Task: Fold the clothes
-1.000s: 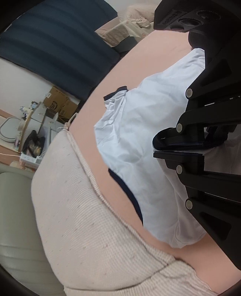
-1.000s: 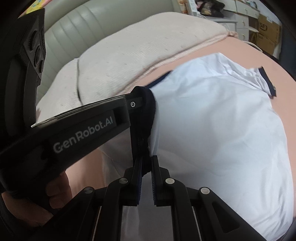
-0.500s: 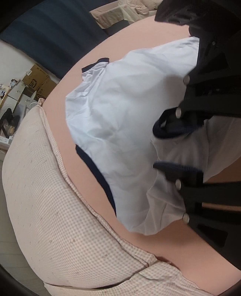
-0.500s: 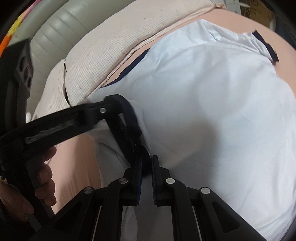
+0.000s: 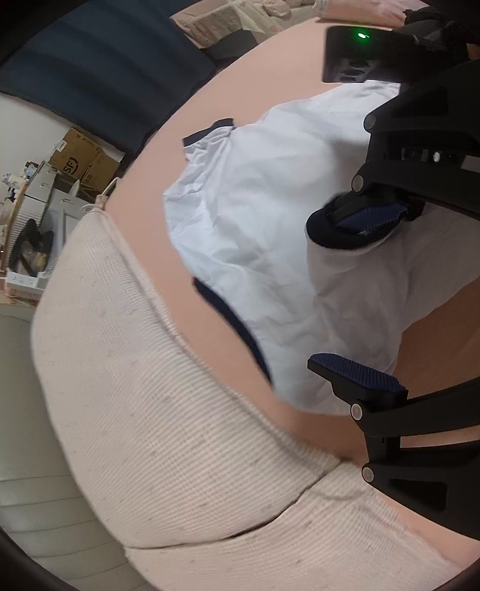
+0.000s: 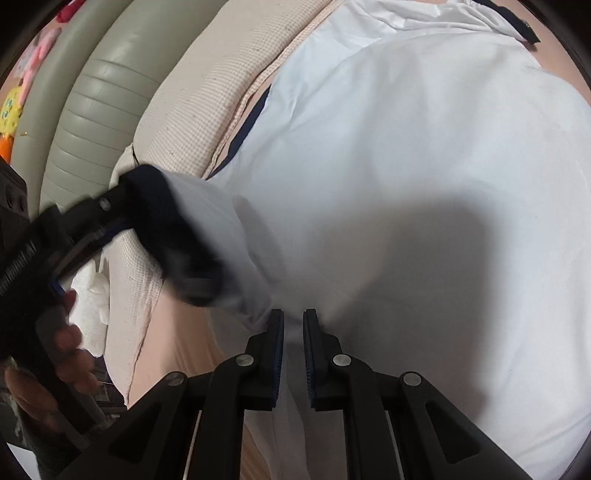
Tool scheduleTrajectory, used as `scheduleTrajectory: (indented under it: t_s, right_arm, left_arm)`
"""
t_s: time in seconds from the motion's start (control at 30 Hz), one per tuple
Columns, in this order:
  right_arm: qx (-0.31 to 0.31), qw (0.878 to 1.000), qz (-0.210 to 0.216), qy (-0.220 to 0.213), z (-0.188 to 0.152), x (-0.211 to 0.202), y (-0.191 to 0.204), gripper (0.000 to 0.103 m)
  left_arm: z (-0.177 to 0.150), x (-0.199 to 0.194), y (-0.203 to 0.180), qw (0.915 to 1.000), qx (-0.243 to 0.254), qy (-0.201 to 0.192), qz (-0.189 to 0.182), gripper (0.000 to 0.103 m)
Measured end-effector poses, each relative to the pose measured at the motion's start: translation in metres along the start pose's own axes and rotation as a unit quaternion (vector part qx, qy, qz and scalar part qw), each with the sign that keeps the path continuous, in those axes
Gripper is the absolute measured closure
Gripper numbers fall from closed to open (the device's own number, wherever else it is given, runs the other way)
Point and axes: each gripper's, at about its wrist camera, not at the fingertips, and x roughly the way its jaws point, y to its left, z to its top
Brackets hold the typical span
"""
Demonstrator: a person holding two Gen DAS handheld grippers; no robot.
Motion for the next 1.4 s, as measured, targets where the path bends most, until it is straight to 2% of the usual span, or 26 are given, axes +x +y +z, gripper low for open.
scheduleTrajectory:
  t_s: [0.13, 0.37, 0.47, 0.6, 0.7, 0.77, 0.8, 0.83, 0.93, 1.0, 1.13, 1.3, 1.4]
  right_arm:
    - [-0.007, 1.000, -0.023, -0.003, 0.000, -0.003, 0.004, 0.094]
    - [-0.013, 1.000, -0.001, 0.005, -0.003, -0.003, 0.008, 0.094]
    - [-0.014, 1.000, 0.011, 0.024, -0.009, 0.004, 0.011, 0.094]
    - [-0.025, 0.999, -0.024, 0.011, -0.007, -0.005, 0.012, 0.094]
    - [-0.063, 0.996, -0.050, -0.029, 0.003, -0.023, 0.018, 0.092]
    - [-0.093, 0.992, -0.065, -0.049, 0.009, -0.033, 0.025, 0.068]
    - [-0.102, 0.991, -0.067, -0.055, 0.012, -0.037, 0.027, 0.041]
    - [-0.104, 0.991, -0.060, -0.059, 0.017, -0.038, 0.029, 0.033]
    - [-0.093, 0.993, -0.026, -0.075, 0.024, -0.043, 0.026, 0.033]
    - [-0.104, 0.991, -0.050, -0.071, 0.028, -0.037, 0.029, 0.033]
    - [-0.107, 0.990, -0.056, -0.067, 0.030, -0.027, 0.019, 0.033]
    - [-0.067, 0.994, -0.036, -0.083, 0.028, -0.030, 0.010, 0.033]
    - [-0.080, 0.993, -0.037, -0.080, 0.029, -0.020, 0.015, 0.033]
  left_arm:
    - [0.019, -0.014, -0.001, 0.9997, -0.006, -0.021, -0.014, 0.042]
    - [0.020, 0.005, -0.020, 0.9994, 0.026, 0.019, 0.007, 0.042]
    - [0.021, 0.010, -0.026, 0.9990, 0.031, 0.029, 0.013, 0.042]
    - [0.026, 0.023, -0.029, 0.9977, 0.039, 0.047, 0.029, 0.042]
    - [0.025, 0.041, -0.032, 0.9953, 0.048, 0.080, 0.025, 0.042]
    - [0.024, 0.056, -0.036, 0.9914, 0.058, 0.109, 0.042, 0.042]
    - [0.023, 0.062, -0.039, 0.9896, 0.064, 0.120, 0.047, 0.042]
    - [0.023, 0.065, -0.042, 0.9889, 0.066, 0.125, 0.045, 0.042]
    - [0.024, 0.070, -0.049, 0.9882, 0.069, 0.133, 0.032, 0.042]
    - [0.025, 0.070, -0.049, 0.9882, 0.070, 0.132, 0.032, 0.042]
    - [0.026, 0.070, -0.048, 0.9880, 0.070, 0.135, 0.027, 0.042]
    - [0.017, 0.071, -0.027, 0.9888, 0.014, 0.145, -0.029, 0.042]
    - [0.014, 0.073, -0.014, 0.9874, -0.026, 0.144, -0.059, 0.042]
